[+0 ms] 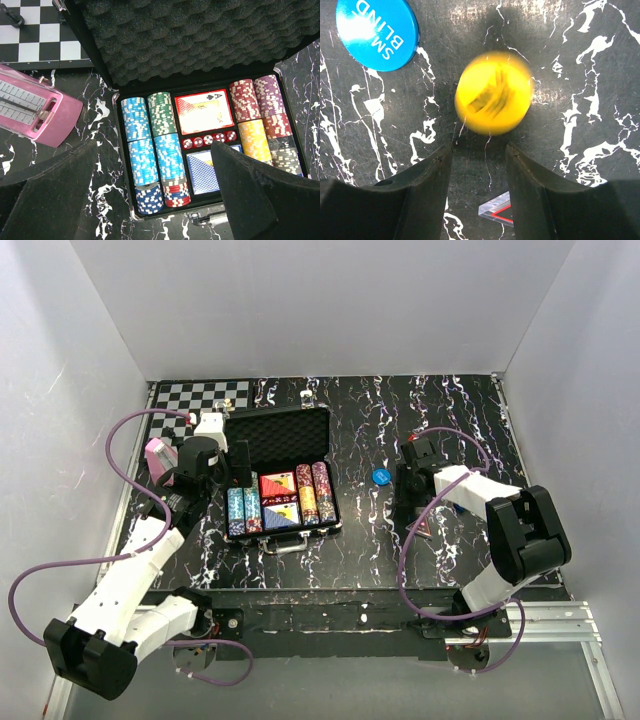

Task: Pack up texas hold em set

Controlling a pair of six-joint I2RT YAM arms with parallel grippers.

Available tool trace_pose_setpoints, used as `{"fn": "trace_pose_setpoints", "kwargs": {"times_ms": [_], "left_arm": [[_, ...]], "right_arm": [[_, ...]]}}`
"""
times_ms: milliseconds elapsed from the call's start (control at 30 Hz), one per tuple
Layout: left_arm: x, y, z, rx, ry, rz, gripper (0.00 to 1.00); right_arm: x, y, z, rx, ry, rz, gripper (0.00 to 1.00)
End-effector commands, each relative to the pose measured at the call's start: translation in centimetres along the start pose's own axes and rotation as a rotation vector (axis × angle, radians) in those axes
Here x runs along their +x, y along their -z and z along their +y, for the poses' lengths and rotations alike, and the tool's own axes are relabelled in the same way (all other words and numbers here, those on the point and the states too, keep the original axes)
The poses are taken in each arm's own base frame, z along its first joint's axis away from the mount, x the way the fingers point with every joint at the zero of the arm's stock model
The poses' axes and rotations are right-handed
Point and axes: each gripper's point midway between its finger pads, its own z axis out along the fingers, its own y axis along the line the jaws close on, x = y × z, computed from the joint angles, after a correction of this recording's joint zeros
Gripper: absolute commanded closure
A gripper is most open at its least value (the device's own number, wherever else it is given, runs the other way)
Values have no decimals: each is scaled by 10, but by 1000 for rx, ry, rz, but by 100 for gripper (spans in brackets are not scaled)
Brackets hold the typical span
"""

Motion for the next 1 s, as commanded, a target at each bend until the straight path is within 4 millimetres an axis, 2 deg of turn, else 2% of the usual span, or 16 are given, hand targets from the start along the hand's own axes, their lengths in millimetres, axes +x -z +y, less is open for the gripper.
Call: {"fn": "trace_pose_setpoints", "kwargs": {"times_ms": [0,100,233,367,500,600,667,800,900,933,967], "left_arm": [[-4,2,0,7,-3,-25,2],[-4,1,-1,10,-2,-24,2],[-4,1,-2,15,-1,-25,2],[-3,1,-2,15,-3,-20,2],[-3,1,-4,23,-3,-18,2],[-3,0,-5,30,-1,-17,2],[-2,1,-6,36,-2,-14,2],[-3,1,-7,45,1,-17,2],[-3,2,-10,55,2,-17,2],[-3,2,-10,57,1,-18,2],[-3,2,-11,62,3,-17,2]], "right_arm": [[-13,-1,6,-15,1,-21,54],[-14,1,6,-17,9,-29,58],[-17,6,2,-3,6,-44,58],[-28,19,8,-27,3,-79,48],[-55,37,7,-18,1,-120,30],[-78,46,4,-19,-3,-149,24],[-99,52,1,-20,-18,-166,17],[-130,49,-15,-13,-66,-181,13],[-150,40,-28,-5,-111,-175,13],[-153,31,-32,-1,-117,-158,12],[-160,31,-36,3,-123,-162,8]]}}
